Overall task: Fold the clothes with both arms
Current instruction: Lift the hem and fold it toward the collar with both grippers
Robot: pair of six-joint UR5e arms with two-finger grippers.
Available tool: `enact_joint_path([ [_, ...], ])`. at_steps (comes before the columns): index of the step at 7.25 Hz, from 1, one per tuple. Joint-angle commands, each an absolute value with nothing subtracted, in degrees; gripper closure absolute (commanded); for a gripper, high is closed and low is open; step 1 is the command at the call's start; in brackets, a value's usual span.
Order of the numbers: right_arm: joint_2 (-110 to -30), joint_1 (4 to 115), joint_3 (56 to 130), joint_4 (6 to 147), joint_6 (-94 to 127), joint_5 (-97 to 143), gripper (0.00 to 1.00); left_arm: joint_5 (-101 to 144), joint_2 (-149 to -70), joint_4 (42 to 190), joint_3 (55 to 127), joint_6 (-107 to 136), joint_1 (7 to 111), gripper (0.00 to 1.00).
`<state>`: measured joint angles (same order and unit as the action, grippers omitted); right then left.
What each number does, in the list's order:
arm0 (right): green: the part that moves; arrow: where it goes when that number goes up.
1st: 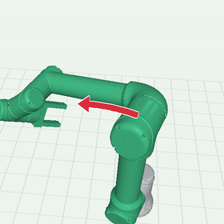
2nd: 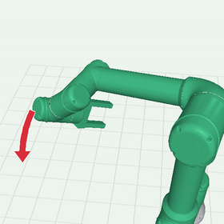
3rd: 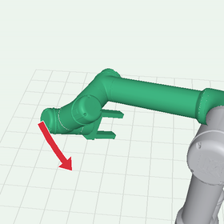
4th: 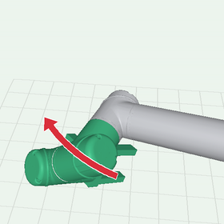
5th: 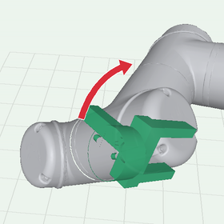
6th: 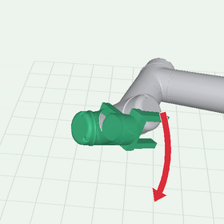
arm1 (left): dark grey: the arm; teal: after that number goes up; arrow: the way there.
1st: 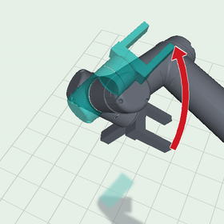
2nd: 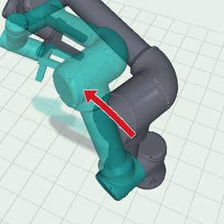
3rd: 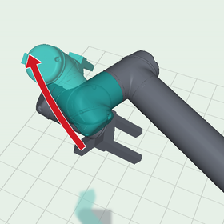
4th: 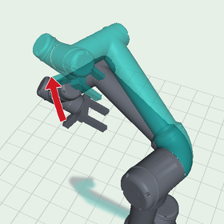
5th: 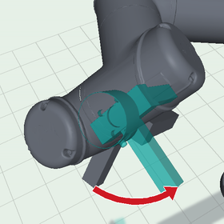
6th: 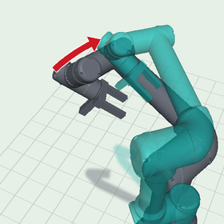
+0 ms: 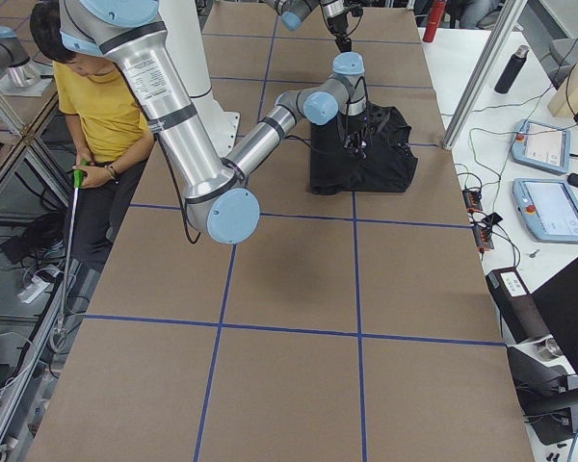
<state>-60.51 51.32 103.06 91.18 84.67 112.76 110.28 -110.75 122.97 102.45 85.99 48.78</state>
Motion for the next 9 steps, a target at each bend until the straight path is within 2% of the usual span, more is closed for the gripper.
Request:
enact_joint_path([
  [1,-56.72,51.77,96.9,90.88,82.89,112.94,1.0,110.13,-113.98,123.13,97.76,85.96,49.04,1.0],
  [3,-52.31,51.5,87.24,87.48,82.09,112.5,1.0,109.87,-118.28,124.35,90.13,85.96,49.04,1.0],
  [4,-51.77,51.5,82.14,81.01,82.18,112.41,1.0,108.65,-118.56,129.15,85.91,85.96,49.04,1.0],
  [6,-51.68,50.37,76.22,75.51,82.27,111.89,1.0,107.5,-119.18,134.45,80.18,85.96,49.04,1.0],
  [7,-51.07,50.1,74.81,75.24,82.18,110.49,1.0,107.4,-120.48,135.17,77.72,86.04,49.04,0.78],
  [8,-50.89,49.92,73.84,75.32,82.0,108.04,1.0,106.97,-121.28,135.26,76.48,86.13,49.13,0.68],
  [9,-48.19,49.92,70.09,75.24,81.83,106.54,1.0,105.14,-121.9,137.18,74.2,86.13,49.57,0.67],
])
